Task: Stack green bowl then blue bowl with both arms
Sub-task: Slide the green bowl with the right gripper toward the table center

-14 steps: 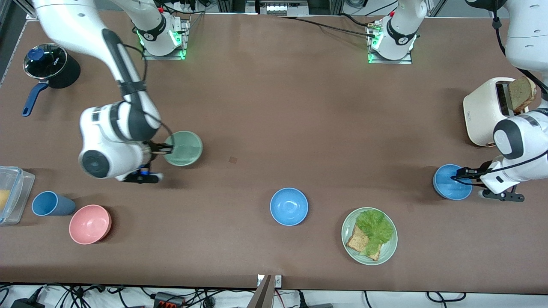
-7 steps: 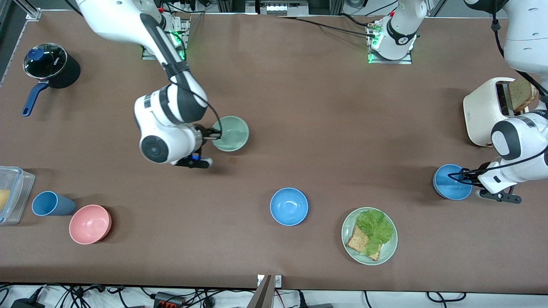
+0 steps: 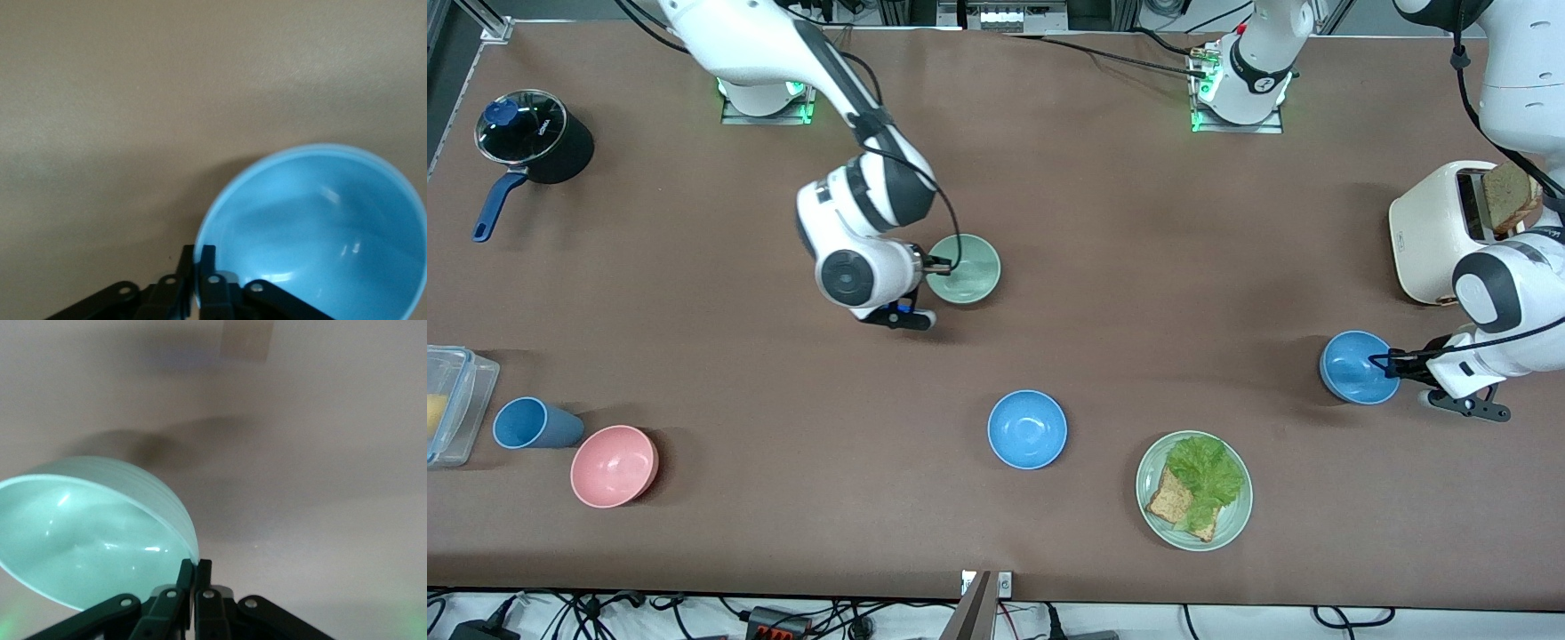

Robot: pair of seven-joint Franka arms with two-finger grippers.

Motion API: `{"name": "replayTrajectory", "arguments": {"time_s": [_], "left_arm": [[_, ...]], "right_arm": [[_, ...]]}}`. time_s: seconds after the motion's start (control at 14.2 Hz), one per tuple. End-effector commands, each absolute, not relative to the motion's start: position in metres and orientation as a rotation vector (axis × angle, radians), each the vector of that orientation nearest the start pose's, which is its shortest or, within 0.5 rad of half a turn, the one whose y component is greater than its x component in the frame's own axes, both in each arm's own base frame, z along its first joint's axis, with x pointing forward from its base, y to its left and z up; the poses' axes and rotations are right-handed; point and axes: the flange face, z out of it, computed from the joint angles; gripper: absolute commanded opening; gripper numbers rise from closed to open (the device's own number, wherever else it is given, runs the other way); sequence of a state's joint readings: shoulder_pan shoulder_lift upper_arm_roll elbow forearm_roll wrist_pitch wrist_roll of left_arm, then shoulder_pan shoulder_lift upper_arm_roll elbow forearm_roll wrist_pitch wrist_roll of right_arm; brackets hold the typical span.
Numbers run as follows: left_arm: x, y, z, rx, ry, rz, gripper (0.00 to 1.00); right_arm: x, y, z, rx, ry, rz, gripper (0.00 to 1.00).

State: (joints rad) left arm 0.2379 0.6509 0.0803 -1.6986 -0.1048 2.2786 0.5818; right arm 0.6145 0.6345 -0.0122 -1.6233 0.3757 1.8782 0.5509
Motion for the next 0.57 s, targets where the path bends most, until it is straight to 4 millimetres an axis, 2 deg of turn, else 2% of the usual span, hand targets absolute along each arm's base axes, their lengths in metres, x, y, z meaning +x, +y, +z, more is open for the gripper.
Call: {"name": "replayTrajectory", "arguments": {"time_s": [0.0,0.21,0.28,0.42,0.49], "left_arm": [[0.64,0.203,0.225,-3.205,0.352,0.066,0.01],[0.637,0.187,0.256,-3.24,0.321,0.139,0.01],[0.636,0.174,0.268,-3.262,0.298,0.189,0.01],[0.632,0.161,0.294,-3.283,0.265,0.232,0.01],[0.63,0.151,0.305,-3.295,0.267,0.265,0.01]], "right_arm": [[0.507,0.406,0.23,-2.979,0.261,0.764,0.0],[0.503,0.419,0.223,-2.954,0.286,0.743,0.0],[0.505,0.419,0.223,-2.951,0.288,0.727,0.0],[0.511,0.418,0.226,-2.942,0.303,0.686,0.0],[0.508,0.422,0.223,-2.945,0.295,0.684,0.0]]}}
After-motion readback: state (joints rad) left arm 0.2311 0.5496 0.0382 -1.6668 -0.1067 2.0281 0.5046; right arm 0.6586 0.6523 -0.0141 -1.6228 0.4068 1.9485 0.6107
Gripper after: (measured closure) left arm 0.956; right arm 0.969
